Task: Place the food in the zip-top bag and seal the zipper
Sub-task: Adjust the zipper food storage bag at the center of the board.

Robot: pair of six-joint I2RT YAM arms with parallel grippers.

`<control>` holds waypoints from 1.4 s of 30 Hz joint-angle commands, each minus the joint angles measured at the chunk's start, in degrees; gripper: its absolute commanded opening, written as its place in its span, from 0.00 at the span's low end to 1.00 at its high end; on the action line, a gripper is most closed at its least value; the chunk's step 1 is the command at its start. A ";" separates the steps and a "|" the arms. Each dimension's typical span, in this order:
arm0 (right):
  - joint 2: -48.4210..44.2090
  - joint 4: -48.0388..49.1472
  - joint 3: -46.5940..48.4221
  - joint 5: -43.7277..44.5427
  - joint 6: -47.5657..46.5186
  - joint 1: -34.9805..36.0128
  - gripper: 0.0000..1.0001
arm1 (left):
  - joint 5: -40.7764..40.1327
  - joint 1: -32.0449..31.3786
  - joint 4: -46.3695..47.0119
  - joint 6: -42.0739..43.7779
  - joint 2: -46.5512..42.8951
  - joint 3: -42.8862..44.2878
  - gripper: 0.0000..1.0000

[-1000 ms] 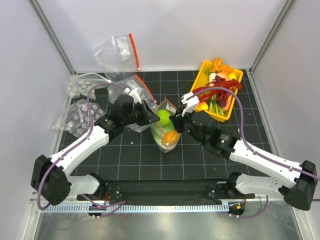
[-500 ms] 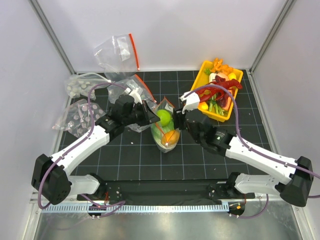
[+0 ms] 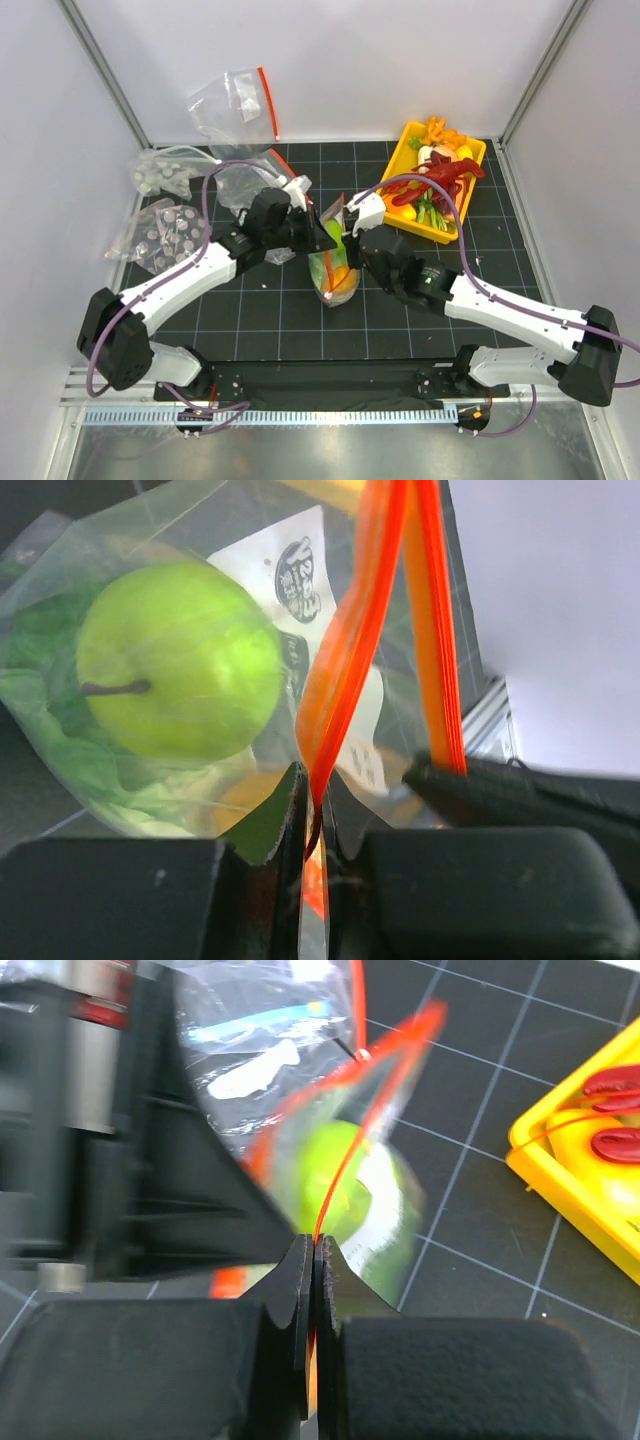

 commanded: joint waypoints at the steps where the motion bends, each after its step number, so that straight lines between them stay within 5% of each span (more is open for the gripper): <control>1: -3.37 5.69 -0.60 -0.29 -1.43 1.57 0.01 | 4.36 -2.41 0.90 3.35 2.18 4.27 0.12; 11: -1.35 3.41 0.45 5.06 0.50 1.57 0.05 | 4.10 -3.91 -0.15 5.55 2.09 5.51 0.21; 14: -1.18 2.88 0.81 6.39 1.03 1.57 0.19 | 1.91 -3.91 -1.90 5.81 1.66 5.60 0.30; 19: -0.91 2.35 0.89 7.44 1.47 1.57 0.26 | -1.44 -3.91 -3.67 6.25 -0.10 5.77 0.37; 23: -1.17 2.35 0.89 8.14 1.73 1.57 0.49 | -1.97 -3.91 -3.85 5.99 -1.42 5.16 0.40; 33: -7.94 6.30 -3.32 10.61 2.35 1.57 0.58 | -4.43 -3.91 -1.91 5.55 -5.11 2.96 0.49; 42: -12.16 6.40 -4.99 19.53 3.13 1.57 0.56 | -3.82 -3.91 -0.42 5.46 -5.12 1.99 0.69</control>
